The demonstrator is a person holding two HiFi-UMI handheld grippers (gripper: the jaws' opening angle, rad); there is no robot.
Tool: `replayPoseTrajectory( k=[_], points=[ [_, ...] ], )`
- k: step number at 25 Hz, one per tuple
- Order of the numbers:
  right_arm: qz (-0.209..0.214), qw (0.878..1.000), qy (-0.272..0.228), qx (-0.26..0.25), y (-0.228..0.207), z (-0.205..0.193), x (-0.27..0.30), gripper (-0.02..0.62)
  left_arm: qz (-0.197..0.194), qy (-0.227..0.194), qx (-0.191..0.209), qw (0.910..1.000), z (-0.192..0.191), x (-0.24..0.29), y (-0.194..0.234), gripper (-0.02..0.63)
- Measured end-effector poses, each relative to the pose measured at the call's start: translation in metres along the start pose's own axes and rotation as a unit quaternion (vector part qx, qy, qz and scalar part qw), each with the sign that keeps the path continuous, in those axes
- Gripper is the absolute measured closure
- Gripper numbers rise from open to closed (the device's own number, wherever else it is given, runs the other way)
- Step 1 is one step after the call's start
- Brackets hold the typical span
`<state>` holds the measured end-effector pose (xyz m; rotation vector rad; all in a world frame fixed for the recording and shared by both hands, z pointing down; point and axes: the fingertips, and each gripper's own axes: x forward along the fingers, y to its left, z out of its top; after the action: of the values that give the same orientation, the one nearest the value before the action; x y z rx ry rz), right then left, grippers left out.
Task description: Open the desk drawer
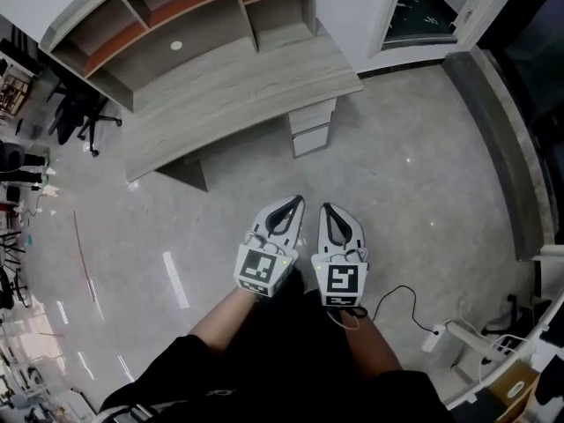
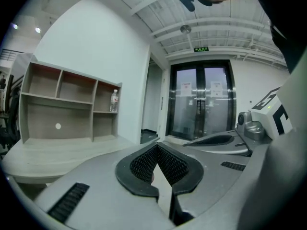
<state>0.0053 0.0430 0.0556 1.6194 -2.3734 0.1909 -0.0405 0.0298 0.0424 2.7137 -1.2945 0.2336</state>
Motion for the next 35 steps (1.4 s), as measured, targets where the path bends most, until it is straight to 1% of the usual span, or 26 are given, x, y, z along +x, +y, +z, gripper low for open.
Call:
replayPoseTrajectory(
  k=[4,8,11,14,17,19,23,26,30,34,35],
  points=[
    [-0.007,1.000,-0.002,0.012,-0.008,-0.008,0.033,0.589,-0.010,0.002,0.008,0.9999,-0.011,0.021,0.018,0.601],
    [0.002,1.000,0.008,0.023,-0.013,-0.027,0.059,0.589,0.000,0.021,-0.006,0.9998,-0.040,0.041,0.037,0.601],
    [0.010,1.000,0.013,0.025,-0.032,-0.049,0.082,0.589,0.007,0.021,-0.003,0.9997,-0.058,0.071,0.041,0.601],
    [0.019,0.999,0.016,0.032,-0.055,-0.075,0.109,0.589,0.016,0.016,0.009,0.9997,-0.074,0.105,0.045,0.601],
    [0.029,0.999,0.017,0.037,-0.070,-0.095,0.140,0.589,0.023,0.016,0.016,0.9995,-0.089,0.133,0.057,0.601],
    [0.033,0.999,0.008,0.037,-0.077,-0.106,0.158,0.589,0.027,0.013,0.015,0.9994,-0.102,0.149,0.067,0.601],
    [0.025,0.999,-0.022,0.041,-0.087,-0.141,0.198,0.589,0.018,0.002,0.024,0.9996,-0.149,0.176,0.079,0.601],
    [0.016,0.998,-0.047,0.044,-0.087,-0.170,0.223,0.589,0.010,-0.019,0.021,0.9995,-0.182,0.191,0.091,0.601],
    [0.019,0.997,-0.062,0.050,-0.079,-0.220,0.251,0.589,0.020,-0.051,0.017,0.9983,-0.215,0.202,0.113,0.601],
    [0.015,0.994,-0.082,0.066,-0.082,-0.260,0.285,0.589,0.022,-0.054,0.058,0.9966,-0.266,0.222,0.128,0.601],
    [0.013,0.994,-0.088,0.068,-0.083,-0.269,0.292,0.589,0.023,-0.060,0.062,0.9960,-0.276,0.226,0.131,0.601]
  ],
)
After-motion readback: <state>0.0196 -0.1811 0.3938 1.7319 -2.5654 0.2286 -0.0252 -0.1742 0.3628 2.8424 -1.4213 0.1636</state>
